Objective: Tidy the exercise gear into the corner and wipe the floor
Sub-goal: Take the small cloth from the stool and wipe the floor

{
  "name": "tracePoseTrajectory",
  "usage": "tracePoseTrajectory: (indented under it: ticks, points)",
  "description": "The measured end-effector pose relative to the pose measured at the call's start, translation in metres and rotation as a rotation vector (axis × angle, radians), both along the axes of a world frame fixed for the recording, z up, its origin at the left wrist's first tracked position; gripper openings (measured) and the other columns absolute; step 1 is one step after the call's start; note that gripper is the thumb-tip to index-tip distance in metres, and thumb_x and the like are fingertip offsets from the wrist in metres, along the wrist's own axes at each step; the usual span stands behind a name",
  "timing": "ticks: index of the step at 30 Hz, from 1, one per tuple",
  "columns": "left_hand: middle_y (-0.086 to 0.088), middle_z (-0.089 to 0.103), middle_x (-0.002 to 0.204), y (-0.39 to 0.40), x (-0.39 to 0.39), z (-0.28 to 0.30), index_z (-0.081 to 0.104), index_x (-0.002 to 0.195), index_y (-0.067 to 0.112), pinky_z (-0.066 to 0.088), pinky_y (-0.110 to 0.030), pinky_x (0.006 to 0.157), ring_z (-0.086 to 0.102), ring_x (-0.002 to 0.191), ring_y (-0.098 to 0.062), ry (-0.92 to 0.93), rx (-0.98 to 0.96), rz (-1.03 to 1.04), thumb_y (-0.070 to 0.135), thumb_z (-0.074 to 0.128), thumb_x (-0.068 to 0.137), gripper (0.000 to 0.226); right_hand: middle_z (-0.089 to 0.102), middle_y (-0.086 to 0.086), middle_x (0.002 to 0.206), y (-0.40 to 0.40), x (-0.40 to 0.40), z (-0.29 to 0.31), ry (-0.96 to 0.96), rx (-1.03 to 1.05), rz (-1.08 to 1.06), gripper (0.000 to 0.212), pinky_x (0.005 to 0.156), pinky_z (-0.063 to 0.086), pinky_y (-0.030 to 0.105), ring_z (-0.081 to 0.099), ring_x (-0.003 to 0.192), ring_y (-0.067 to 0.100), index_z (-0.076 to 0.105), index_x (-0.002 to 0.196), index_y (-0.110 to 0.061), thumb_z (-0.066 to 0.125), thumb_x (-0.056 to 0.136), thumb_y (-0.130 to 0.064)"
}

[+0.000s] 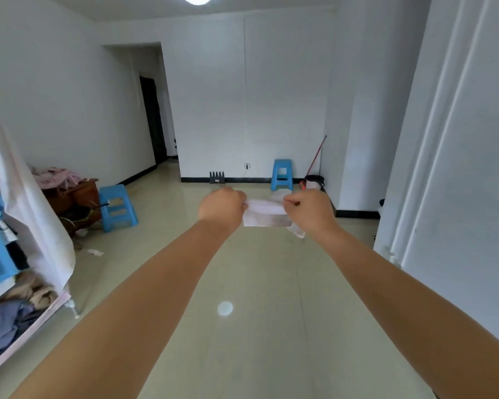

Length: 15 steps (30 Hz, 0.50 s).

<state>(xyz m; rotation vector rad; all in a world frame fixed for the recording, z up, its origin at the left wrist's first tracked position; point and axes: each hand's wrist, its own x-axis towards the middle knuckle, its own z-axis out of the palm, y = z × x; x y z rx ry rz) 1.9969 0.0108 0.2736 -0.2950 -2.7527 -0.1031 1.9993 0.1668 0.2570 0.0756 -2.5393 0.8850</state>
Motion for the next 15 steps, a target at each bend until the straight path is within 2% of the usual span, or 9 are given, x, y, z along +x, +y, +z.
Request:
tracePoseTrajectory:
  ticks: [2, 4, 5, 7, 8, 9, 12, 14, 15]
  points:
    - [-0.015, 0.057, 0.114, 0.01, -0.045, 0.008, 0.06, 0.105, 0.004, 0.039, -0.029, 0.071, 0.057, 0.104, -0.033, 0.008, -0.001, 0.012, 0.019, 0.037, 0.1, 0.028, 0.061, 0.028, 0.079, 0.011, -0.044, 0.01, 0.002, 0.014, 0.015, 0.027, 0.054, 0.026, 0.026, 0.046, 0.064, 0.024, 0.069, 0.078, 0.007, 0.047, 0.089, -0.005]
    - [-0.015, 0.057, 0.115, 0.017, -0.092, 0.015, 0.06, 0.105, 0.004, 0.043, -0.031, 0.073, 0.056, 0.105, -0.032, 0.02, 0.006, 0.027, 0.019, 0.037, 0.1, 0.028, 0.046, 0.022, 0.062, 0.018, -0.091, 0.017, 0.003, 0.039, 0.014, 0.03, 0.055, 0.026, 0.026, 0.038, 0.059, 0.018, 0.061, 0.059, 0.0, 0.048, 0.086, -0.002]
    - [-0.015, 0.057, 0.115, 0.019, -0.117, 0.017, 0.06, 0.106, 0.004, 0.043, -0.031, 0.074, 0.056, 0.106, -0.032, 0.026, 0.009, 0.034, 0.02, 0.037, 0.1, 0.028, 0.044, 0.018, 0.061, 0.021, -0.119, 0.019, 0.001, 0.03, 0.014, 0.029, 0.056, 0.029, 0.026, 0.04, 0.06, 0.021, 0.059, 0.058, -0.001, 0.049, 0.085, -0.001]
    - [-0.015, 0.056, 0.116, 0.022, -0.166, 0.018, 0.06, 0.111, 0.005, 0.043, -0.031, 0.076, 0.056, 0.108, -0.032, 0.029, 0.012, 0.034, 0.02, 0.037, 0.1, 0.029, 0.052, 0.018, 0.063, 0.024, -0.175, 0.022, -0.015, -0.016, 0.015, 0.024, 0.058, 0.035, 0.027, 0.048, 0.068, 0.031, 0.068, 0.067, 0.001, 0.051, 0.083, 0.0]
    - [-0.015, 0.056, 0.117, 0.023, -0.192, 0.017, 0.06, 0.113, 0.006, 0.044, -0.031, 0.077, 0.056, 0.108, -0.032, 0.03, 0.007, 0.031, 0.02, 0.038, 0.1, 0.029, 0.052, 0.015, 0.064, 0.025, -0.204, 0.022, -0.031, -0.035, 0.011, 0.023, 0.058, 0.034, 0.026, 0.047, 0.07, 0.029, 0.062, 0.062, -0.001, 0.052, 0.082, 0.0]
    - [-0.015, 0.056, 0.117, 0.024, -0.22, 0.016, 0.06, 0.114, 0.006, 0.044, -0.031, 0.077, 0.056, 0.108, -0.032, 0.032, -0.003, 0.029, 0.02, 0.038, 0.1, 0.03, 0.053, 0.011, 0.069, 0.025, -0.233, 0.021, -0.04, -0.044, 0.007, 0.018, 0.06, 0.031, 0.024, 0.048, 0.074, 0.024, 0.064, 0.075, 0.011, 0.052, 0.083, 0.0]
    - [-0.014, 0.057, 0.117, 0.023, -0.31, 0.015, 0.06, 0.116, 0.009, 0.045, -0.033, 0.08, 0.056, 0.109, -0.031, 0.04, -0.01, 0.022, 0.022, 0.038, 0.1, 0.03, 0.065, 0.003, 0.086, 0.023, -0.325, 0.023, -0.052, -0.056, 0.006, 0.027, 0.065, 0.036, 0.018, 0.056, 0.093, 0.016, 0.07, 0.106, 0.0, 0.051, 0.087, -0.003]
    - [-0.013, 0.057, 0.117, 0.02, -0.371, 0.02, 0.06, 0.115, 0.009, 0.046, -0.032, 0.083, 0.056, 0.11, -0.031, 0.05, 0.004, 0.007, 0.023, 0.039, 0.099, 0.03, 0.069, 0.002, 0.1, 0.021, -0.386, 0.029, -0.048, -0.063, -0.012, 0.027, 0.073, 0.042, 0.02, 0.058, 0.107, 0.018, 0.07, 0.109, -0.005, 0.052, 0.088, -0.005]
    - [-0.013, 0.058, 0.117, 0.019, -0.401, 0.023, 0.061, 0.115, 0.009, 0.046, -0.032, 0.083, 0.056, 0.11, -0.03, 0.052, 0.011, 0.002, 0.023, 0.039, 0.099, 0.03, 0.07, 0.005, 0.101, 0.02, -0.414, 0.032, -0.043, -0.045, -0.03, 0.024, 0.072, 0.043, 0.022, 0.059, 0.107, 0.022, 0.072, 0.101, -0.005, 0.052, 0.088, -0.005]
